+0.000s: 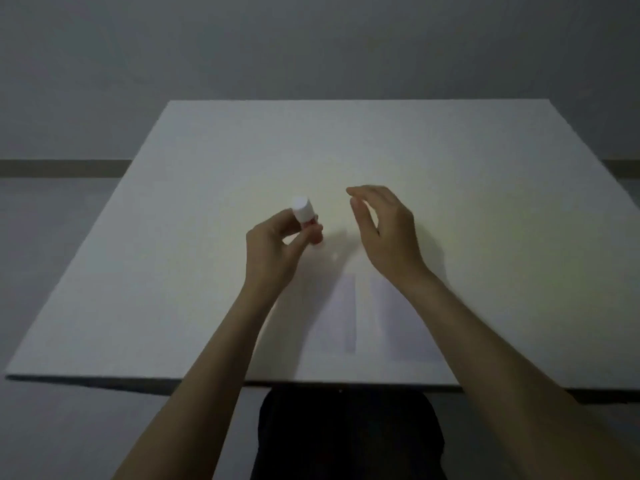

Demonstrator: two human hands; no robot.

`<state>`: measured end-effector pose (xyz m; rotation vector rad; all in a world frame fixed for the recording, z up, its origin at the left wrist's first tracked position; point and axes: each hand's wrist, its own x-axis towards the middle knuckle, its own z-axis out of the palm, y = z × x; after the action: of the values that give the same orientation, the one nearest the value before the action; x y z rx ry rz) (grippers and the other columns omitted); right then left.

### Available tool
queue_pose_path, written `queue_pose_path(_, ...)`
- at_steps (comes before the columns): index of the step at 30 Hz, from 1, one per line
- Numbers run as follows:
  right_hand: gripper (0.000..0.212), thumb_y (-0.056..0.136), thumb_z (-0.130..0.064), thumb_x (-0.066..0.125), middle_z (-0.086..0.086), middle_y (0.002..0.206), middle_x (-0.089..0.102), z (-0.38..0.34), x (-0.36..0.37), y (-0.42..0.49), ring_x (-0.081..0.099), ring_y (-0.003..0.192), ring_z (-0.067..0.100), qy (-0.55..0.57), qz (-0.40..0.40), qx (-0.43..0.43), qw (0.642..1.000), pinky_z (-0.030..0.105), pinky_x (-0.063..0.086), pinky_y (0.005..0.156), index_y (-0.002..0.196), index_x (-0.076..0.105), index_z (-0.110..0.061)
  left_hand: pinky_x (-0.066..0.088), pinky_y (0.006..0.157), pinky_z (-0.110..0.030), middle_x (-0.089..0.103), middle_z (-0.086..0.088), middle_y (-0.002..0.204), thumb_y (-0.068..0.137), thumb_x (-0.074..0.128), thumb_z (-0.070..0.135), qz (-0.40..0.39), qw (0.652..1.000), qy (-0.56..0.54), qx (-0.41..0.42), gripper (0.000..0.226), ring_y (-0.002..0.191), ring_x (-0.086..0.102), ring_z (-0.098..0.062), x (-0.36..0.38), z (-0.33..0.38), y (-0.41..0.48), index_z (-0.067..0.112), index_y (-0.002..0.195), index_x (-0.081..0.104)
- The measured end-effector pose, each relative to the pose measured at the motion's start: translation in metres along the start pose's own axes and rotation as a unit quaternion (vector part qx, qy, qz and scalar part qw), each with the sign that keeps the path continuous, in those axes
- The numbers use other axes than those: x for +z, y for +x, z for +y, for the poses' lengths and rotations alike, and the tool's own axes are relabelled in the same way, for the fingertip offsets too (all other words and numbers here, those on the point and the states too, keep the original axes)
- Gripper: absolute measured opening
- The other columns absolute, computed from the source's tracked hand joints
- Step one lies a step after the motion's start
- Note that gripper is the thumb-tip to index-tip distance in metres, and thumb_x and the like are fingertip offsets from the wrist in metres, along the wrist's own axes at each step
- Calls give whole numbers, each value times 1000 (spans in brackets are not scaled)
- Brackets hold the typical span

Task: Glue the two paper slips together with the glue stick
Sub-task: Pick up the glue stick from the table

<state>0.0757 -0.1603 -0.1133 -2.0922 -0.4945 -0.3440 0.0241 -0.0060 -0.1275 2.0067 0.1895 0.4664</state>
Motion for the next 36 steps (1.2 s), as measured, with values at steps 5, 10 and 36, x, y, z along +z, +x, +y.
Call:
queue_pose_path(5, 47, 87, -50, 52, 3, 61, 61, -48, -19, -34, 53, 50, 12, 72, 9, 55, 996, 29, 48, 57, 81, 65, -5, 47, 70, -17, 65, 2, 91, 78, 71, 20, 8, 992, 27, 119, 33, 78, 59, -7, -18, 24, -48, 17, 111, 67)
queue_pose_path(10, 50, 86, -46, 57, 8, 58, 63, -83, -41, -63, 52, 49, 15, 27, -95, 93, 991, 31, 47, 55, 74, 65, 2, 42, 69, -28, 60, -4, 85, 74, 75, 16, -10, 975, 130, 181, 37, 79, 55, -21, -34, 53, -79, 18, 110, 69)
queue_pose_path(36, 23, 83, -14, 63, 21, 99, 71, 41, -97, -31, 65, 92, 34, -173, 15, 110, 979, 35, 50, 81, 101, 69, -2, 55, 87, -38, 75, -5, 94, 77, 72, 17, -46, 995, -87, -11, 22, 89, 71, -19, -35, 46, -89, 18, 99, 72)
